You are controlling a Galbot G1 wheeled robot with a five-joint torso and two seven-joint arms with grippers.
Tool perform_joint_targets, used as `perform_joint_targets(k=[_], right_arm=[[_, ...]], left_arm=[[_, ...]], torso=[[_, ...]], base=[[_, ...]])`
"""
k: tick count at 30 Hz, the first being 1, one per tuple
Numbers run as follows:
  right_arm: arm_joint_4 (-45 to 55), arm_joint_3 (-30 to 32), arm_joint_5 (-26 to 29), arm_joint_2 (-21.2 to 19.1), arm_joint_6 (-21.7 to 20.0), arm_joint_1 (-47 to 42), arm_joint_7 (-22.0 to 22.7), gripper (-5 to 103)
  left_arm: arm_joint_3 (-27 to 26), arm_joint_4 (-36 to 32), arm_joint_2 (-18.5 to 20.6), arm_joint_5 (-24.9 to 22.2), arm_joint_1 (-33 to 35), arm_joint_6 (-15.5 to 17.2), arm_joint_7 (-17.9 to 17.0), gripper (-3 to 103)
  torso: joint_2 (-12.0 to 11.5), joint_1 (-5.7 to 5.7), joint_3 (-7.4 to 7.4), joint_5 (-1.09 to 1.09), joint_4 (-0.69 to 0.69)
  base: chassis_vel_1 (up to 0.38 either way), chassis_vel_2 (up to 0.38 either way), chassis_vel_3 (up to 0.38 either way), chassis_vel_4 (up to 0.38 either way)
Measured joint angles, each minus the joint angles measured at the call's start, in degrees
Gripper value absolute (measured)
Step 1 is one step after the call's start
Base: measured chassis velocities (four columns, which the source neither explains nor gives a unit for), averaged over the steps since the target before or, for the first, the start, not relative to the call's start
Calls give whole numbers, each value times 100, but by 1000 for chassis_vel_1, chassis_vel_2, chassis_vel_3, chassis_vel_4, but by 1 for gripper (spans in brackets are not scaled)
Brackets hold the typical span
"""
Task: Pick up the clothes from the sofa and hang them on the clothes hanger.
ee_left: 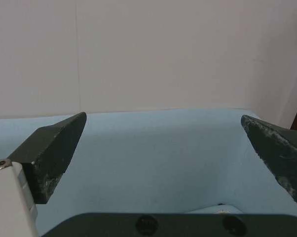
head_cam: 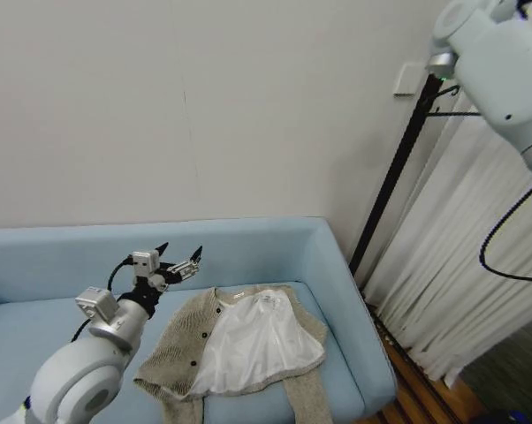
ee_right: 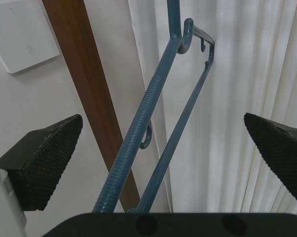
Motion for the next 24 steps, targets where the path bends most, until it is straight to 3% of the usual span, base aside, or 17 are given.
perform_joint_targets(k=[6,10,11,14,20,22,24], right_arm=[[-190,58,-187,45,36,-32,-281,101],[-196,105,-249,30,57,-122,-377,91],[-191,113,-257,29,60,-139,-381,80],[-198,122,-265,30,64,-150,-395,75],[-102,143,-227,-25,120,-162,-465,47],[-73,145,-204,-40,129,-166,-462,47],[-45,152,-157,-68,141,-169,-456,37]], left_arm=[[140,36,8,7,-67,-1,0,100],[245,101,-7,65,-78,-3,2,100],[249,125,-9,110,-78,-6,16,100],[247,169,-11,159,-87,-13,43,100],[247,212,-50,182,-101,-74,53,100],[251,212,-60,184,-101,-81,53,100],[254,212,-76,187,-103,-95,51,100]], torso=[[0,0,0,-2,2],[0,0,0,-1,1],[0,0,0,-1,1],[0,0,0,-1,1],[0,0,0,-2,1],[0,0,0,-2,1],[0,0,0,-2,1]], base=[[0,0,0,0],[0,0,0,0],[0,0,0,0],[0,0,0,0],[0,0,0,0],[0,0,0,0],[0,0,0,0]])
